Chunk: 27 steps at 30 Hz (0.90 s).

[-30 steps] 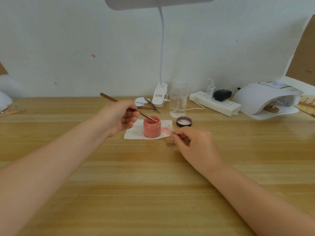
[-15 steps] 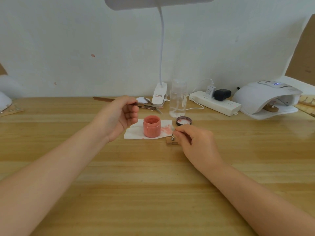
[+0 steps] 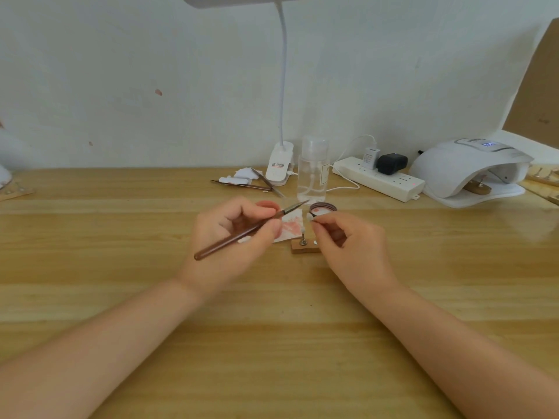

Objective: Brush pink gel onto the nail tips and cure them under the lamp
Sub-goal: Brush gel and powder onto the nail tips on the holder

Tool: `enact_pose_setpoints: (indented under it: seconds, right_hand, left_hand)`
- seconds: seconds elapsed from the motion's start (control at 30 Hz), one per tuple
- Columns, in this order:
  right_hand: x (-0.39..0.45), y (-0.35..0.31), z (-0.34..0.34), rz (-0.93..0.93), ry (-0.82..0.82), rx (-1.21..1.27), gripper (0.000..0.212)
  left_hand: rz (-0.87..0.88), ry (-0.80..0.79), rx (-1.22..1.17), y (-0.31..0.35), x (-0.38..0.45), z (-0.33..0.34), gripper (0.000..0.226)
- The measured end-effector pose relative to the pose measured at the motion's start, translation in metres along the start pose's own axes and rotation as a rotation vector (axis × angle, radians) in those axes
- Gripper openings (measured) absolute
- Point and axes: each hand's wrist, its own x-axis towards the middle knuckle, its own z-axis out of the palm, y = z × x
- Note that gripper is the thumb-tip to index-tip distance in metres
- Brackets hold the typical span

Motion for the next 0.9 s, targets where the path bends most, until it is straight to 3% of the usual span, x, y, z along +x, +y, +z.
enact_pose_setpoints:
  seconds: [0.2, 0.3, 0.53, 0.9]
  right_hand:
    - [-0.001, 0.000, -0.001, -0.015, 0.019, 0.040, 0.007]
    - [0.000, 0.001, -0.001, -0.014, 0.013, 0.037, 0.007]
    - [0.000, 0.002, -0.002, -0.009, 0.005, 0.058, 0.006]
    - [-0.001, 0.001, -0.001, -0.033, 0.017, 0.040, 0.005]
  left_hand:
    - [0.177, -0.013, 0.316, -0.005, -0.010, 0.005, 0.031]
    - [0.236, -0.039, 0.381, -0.005, -0.011, 0.006, 0.024]
    - [0.247, -0.075, 0.434, -0.003, -0.014, 0.008, 0.004]
    - [0.298, -0.139, 0.337, -0.004, -0.014, 0.002, 0.003]
